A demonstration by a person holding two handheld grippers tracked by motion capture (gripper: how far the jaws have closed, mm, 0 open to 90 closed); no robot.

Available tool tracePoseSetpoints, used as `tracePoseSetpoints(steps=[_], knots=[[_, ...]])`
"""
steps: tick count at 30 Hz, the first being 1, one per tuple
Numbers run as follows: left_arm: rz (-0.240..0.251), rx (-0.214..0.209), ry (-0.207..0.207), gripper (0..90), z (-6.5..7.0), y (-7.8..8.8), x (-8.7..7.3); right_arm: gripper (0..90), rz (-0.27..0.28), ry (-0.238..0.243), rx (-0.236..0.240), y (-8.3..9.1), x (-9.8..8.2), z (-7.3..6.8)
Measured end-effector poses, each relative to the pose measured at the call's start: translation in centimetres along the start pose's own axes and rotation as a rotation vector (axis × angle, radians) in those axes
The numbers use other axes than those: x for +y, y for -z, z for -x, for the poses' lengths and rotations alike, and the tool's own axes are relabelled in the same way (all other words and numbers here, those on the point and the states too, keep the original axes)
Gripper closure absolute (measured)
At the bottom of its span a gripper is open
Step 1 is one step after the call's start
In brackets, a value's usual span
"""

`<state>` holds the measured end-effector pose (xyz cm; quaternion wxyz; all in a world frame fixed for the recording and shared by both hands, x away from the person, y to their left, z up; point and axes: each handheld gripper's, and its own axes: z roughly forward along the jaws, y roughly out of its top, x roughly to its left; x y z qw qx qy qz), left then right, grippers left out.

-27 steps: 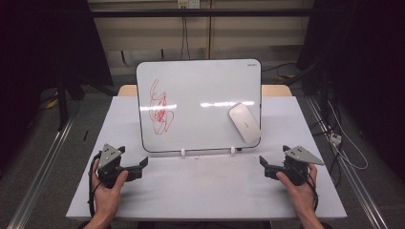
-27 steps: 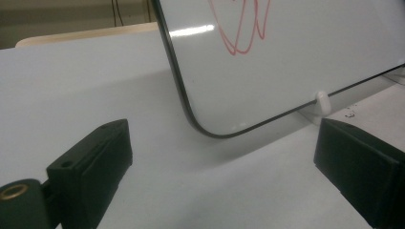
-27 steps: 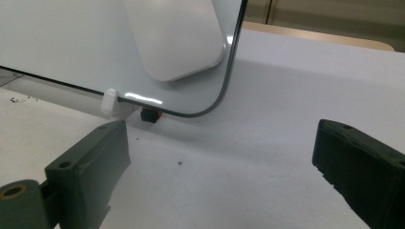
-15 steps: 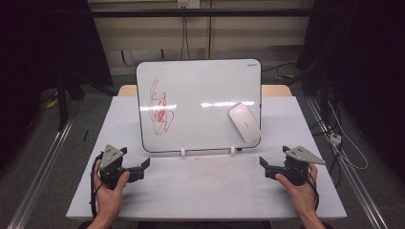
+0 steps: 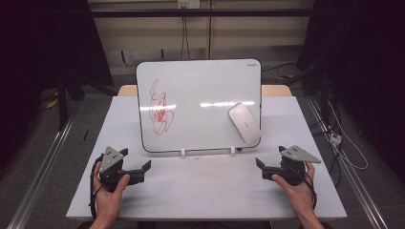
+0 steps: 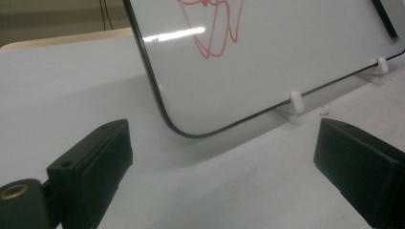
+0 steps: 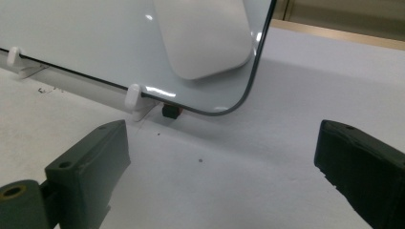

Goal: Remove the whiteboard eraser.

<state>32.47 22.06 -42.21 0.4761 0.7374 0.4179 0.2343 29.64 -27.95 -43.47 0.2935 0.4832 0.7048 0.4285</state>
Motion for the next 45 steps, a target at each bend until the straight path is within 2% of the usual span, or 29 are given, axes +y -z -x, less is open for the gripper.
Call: tracePoseSetpoints(steps=[1, 7, 10, 12, 14, 16, 19, 25, 26, 33, 37, 43, 45], knots=[[-0.009, -0.001, 0.002, 5.7, -0.1, 0.0, -0.1, 4.5, 0.009, 0.002, -0.021, -0.2, 0.1, -0.2], [-0.016, 0.002, 0.013, 5.7, -0.3, -0.2, -0.1, 5.6, 0.019, 0.025, -0.021, -0.6, 0.6, -0.8], [-0.026, 0.002, 0.02, 5.7, -0.3, -0.4, -0.2, 5.5, 0.011, 0.039, -0.015, -1.0, 0.9, -1.0], [-0.025, -0.001, 0.022, 5.7, -0.3, -0.4, -0.1, 6.3, -0.024, 0.056, -0.011, -1.4, 1.4, -1.1], [-0.021, 0.0, 0.009, 5.8, -0.2, -0.4, 0.0, 6.2, -0.027, 0.061, -0.008, -1.5, 1.5, -1.1], [-0.023, -0.009, 0.016, 5.7, -0.2, -0.5, -0.1, 6.2, -0.034, 0.057, 0.001, -1.7, 2.1, -1.2], [-0.035, -0.002, 0.007, 5.8, -0.3, -0.7, -0.2, 5.4, -0.04, 0.076, -0.011, -1.9, 2.9, -1.3], [-0.03, -0.003, 0.006, 5.8, -0.5, -0.6, -0.2, 4.7, -0.018, 0.09, -0.017, -2.2, 4.2, -1.4], [-0.029, -0.006, 0.007, 5.7, -0.5, -0.6, -0.2, 4.8, -0.004, 0.107, -0.031, -2.4, 4.7, -1.5], [-0.036, -0.006, 0.002, 5.8, -0.6, -0.6, -0.3, 4.8, 0.016, 0.113, -0.016, -2.9, 6.1, -1.9], [-0.035, -0.008, 0.006, 5.8, -0.6, -0.6, -0.4, 4.9, 0.014, 0.125, -0.017, -3.4, 7.3, -2.2], [-0.026, -0.003, 0.008, 5.8, -0.6, -0.3, -0.3, 8.1, 0.007, 0.12, -0.03, -4.1, 7.9, -2.3], [-0.028, -0.002, 0.005, 5.7, -0.6, -0.3, -0.3, 8.9, -0.003, 0.134, -0.037, -4.3, 8.1, -2.4]])
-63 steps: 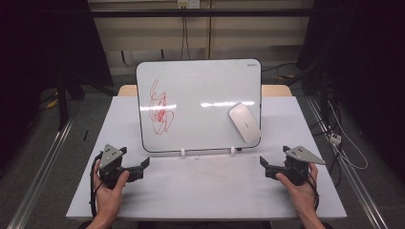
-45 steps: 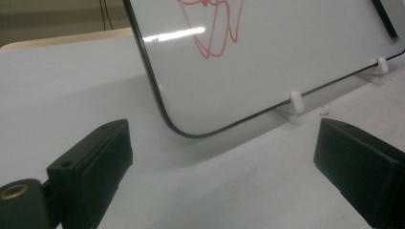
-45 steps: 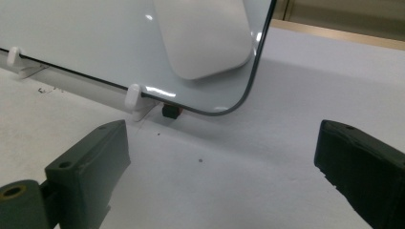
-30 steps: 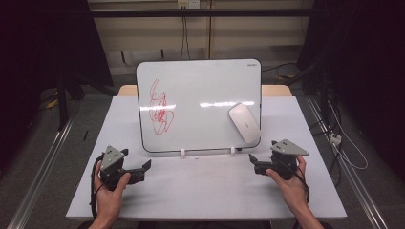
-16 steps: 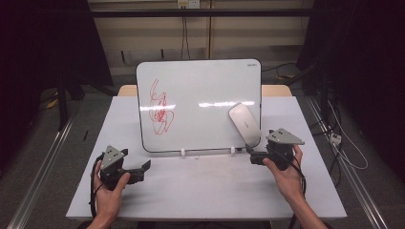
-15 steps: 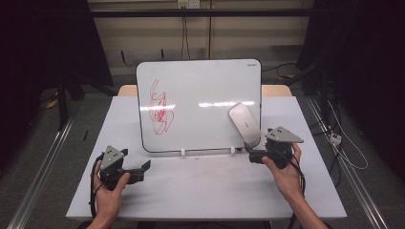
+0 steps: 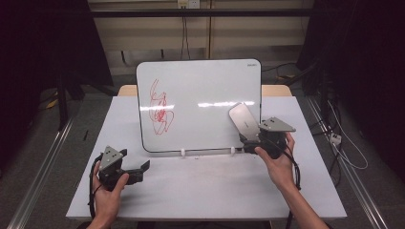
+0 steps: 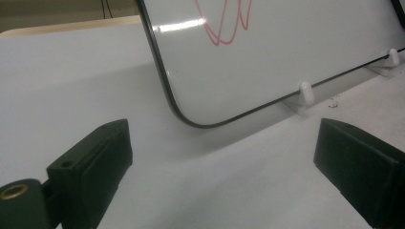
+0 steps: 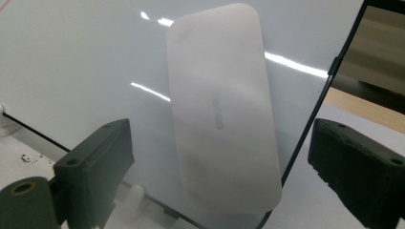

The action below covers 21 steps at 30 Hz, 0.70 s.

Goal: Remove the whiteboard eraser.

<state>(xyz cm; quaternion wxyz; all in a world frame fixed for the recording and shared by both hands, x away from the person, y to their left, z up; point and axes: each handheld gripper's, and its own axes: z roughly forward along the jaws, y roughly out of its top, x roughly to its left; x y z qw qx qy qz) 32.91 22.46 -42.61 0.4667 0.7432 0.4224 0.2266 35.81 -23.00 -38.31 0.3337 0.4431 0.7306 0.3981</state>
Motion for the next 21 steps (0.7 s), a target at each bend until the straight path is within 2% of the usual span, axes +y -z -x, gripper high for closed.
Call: tracePoseSetpoints(steps=[5, 9, 11, 12, 13, 21], knots=[[-0.001, -0.003, 0.0, 5.8, 0.0, -0.1, -0.1, 6.8, 0.013, 0.024, 0.021, -0.3, 0.3, -0.1], [-0.001, 0.0, -0.001, 5.8, 0.0, -0.1, -0.1, 7.6, 0.001, 0.055, 0.01, -0.6, 0.4, -0.3], [-0.005, 0.0, 0.0, 5.7, 0.0, -0.1, -0.1, 10.2, -0.003, 0.101, -0.034, -0.8, 0.6, -0.5], [-0.007, -0.001, -0.002, 5.7, 0.0, -0.1, -0.1, 10.2, -0.003, 0.101, -0.034, -0.8, 0.6, -0.5], [-0.007, -0.001, -0.003, 5.8, 0.1, -0.1, -0.1, 12.1, -0.004, 0.124, -0.054, -1.1, 0.8, -0.5], [-0.003, 0.0, 0.0, 5.8, 0.0, -0.1, 0.0, 16.7, -0.03, 0.164, -0.047, -2.3, 1.1, -1.0]])
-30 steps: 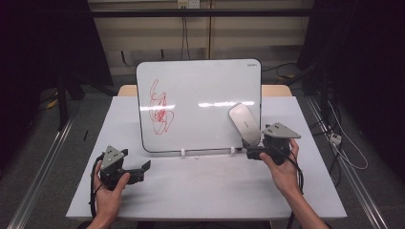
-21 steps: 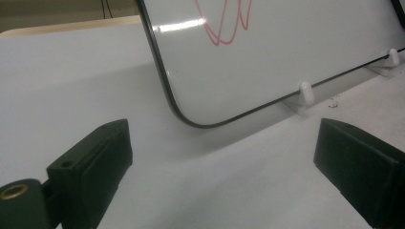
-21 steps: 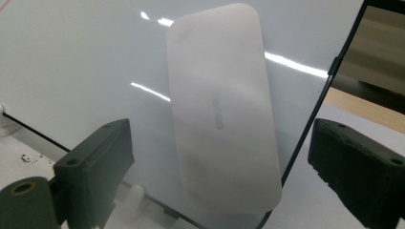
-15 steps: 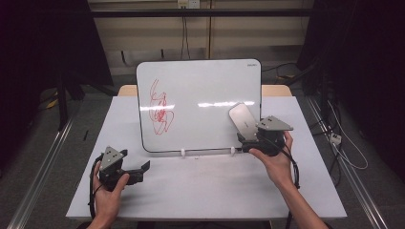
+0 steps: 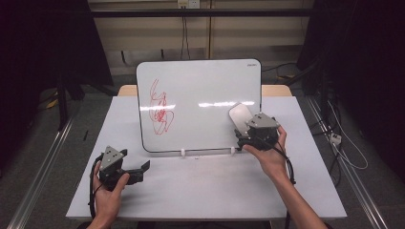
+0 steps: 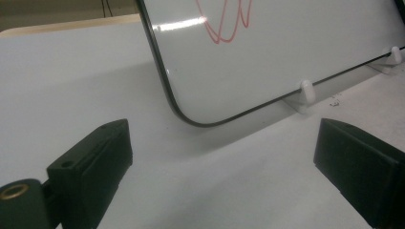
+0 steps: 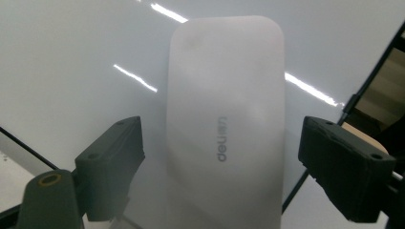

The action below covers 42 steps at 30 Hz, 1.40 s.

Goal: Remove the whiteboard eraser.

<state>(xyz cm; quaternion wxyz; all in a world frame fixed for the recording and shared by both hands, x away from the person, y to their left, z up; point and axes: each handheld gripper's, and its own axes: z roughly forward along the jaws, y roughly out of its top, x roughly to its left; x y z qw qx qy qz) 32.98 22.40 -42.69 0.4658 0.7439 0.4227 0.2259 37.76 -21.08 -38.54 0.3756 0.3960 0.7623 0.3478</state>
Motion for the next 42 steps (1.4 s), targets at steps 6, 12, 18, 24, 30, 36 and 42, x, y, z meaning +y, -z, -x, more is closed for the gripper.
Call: tracePoseSetpoints(steps=[6, 12, 18, 24, 30, 36, 42], knots=[[0.003, -0.002, 0.005, 5.8, -0.1, 0.1, -0.1, 21.9, -0.021, 0.036, -0.027, -0.7, 0.0, -0.3], [0.004, 0.005, 0.003, 5.8, -0.1, 0.2, 0.0, 26.7, -0.034, 0.053, -0.044, -1.3, -0.1, -0.3], [-0.002, 0.003, 0.004, 5.8, -0.2, 0.1, -0.1, 29.8, -0.049, 0.071, -0.072, -1.6, -0.1, -0.5], [0.002, 0.006, 0.004, 5.8, -0.2, 0.2, -0.1, 29.9, -0.067, 0.08, -0.081, -1.7, 0.2, -0.7], [-0.002, 0.009, 0.005, 5.9, -0.3, 0.1, -0.1, 30.0, -0.076, 0.079, -0.082, -1.8, 0.3, -0.7], [0.002, 0.012, 0.007, 5.9, -0.3, 0.2, -0.1, 31.2, -0.084, 0.048, -0.078, -1.8, 0.4, -0.5], [0.001, 0.016, 0.011, 5.9, -0.5, 0.3, -0.1, 31.6, -0.07, 0.029, -0.062, -1.7, 0.2, -0.3]])
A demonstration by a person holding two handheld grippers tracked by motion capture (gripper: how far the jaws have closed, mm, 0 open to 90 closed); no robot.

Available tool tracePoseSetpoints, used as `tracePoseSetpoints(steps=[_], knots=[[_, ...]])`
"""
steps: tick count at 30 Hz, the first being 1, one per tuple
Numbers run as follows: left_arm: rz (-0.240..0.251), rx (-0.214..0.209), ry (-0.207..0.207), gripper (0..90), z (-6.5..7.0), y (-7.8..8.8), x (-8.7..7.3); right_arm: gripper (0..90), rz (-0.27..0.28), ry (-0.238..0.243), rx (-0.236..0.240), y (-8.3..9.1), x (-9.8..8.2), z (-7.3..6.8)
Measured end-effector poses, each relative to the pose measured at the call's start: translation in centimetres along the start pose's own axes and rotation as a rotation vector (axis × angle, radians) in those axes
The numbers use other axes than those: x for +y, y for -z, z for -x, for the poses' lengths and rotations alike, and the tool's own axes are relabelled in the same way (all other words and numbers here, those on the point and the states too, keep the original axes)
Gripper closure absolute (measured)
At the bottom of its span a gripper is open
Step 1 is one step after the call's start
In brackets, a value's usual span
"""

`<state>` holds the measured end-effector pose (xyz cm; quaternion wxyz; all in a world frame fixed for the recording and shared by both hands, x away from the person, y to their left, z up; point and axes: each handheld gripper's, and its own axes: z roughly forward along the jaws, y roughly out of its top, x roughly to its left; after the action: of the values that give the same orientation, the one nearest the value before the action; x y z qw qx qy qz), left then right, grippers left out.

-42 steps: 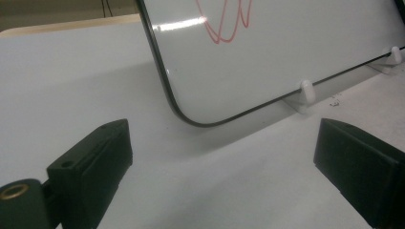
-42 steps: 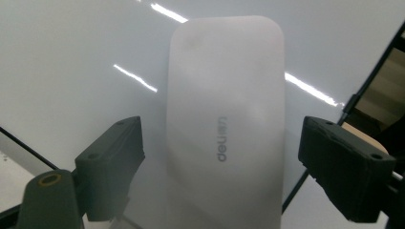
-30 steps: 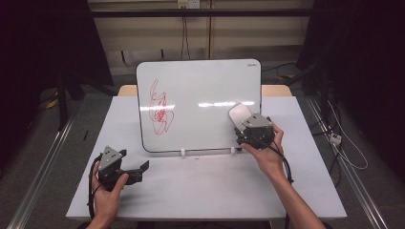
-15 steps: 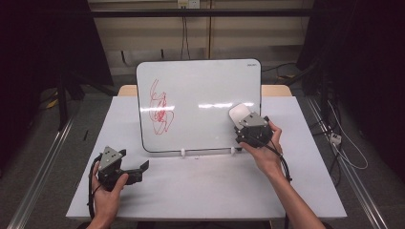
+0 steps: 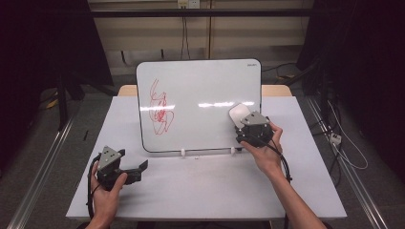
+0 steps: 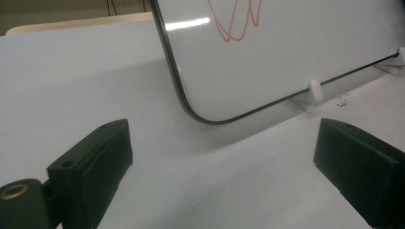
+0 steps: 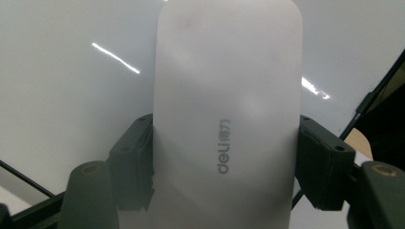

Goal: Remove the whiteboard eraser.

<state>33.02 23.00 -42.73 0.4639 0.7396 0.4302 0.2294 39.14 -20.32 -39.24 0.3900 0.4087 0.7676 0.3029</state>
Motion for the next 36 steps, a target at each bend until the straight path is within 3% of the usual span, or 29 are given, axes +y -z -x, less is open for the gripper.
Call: tracePoseSetpoints(steps=[10, 26, 36], knots=[[-0.006, -0.002, -0.001, 5.9, 0.0, -0.1, 0.0, 31.7, 0.016, -0.044, 0.047, 0.3, -0.2, 0.6], [-0.005, -0.001, 0.01, 5.8, -0.2, 0.0, -0.2, 31.7, 0.018, -0.052, 0.066, 0.6, -0.5, 0.8], [-0.004, 0.0, 0.015, 5.9, -0.2, 0.1, -0.2, 31.7, 0.058, -0.059, 0.083, 1.7, -0.1, 0.6]])
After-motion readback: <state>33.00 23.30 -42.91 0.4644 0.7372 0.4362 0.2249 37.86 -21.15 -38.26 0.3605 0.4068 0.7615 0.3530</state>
